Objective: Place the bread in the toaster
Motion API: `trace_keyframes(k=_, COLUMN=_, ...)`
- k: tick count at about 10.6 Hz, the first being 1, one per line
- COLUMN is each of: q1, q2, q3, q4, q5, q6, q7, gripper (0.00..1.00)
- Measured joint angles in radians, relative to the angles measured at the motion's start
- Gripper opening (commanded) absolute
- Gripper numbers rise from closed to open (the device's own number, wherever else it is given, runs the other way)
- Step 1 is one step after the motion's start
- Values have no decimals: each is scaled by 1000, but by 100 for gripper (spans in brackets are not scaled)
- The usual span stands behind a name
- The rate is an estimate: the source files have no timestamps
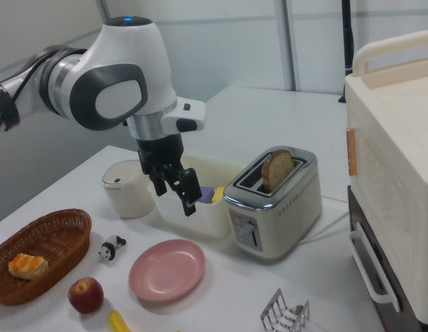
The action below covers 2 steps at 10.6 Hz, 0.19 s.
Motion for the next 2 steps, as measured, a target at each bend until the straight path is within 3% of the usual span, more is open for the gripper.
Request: trace_keyframes(k=2, q1=9, q2=0, q3=0, q4=-12, q5=-13, q6=-5, q7=-2, gripper=100)
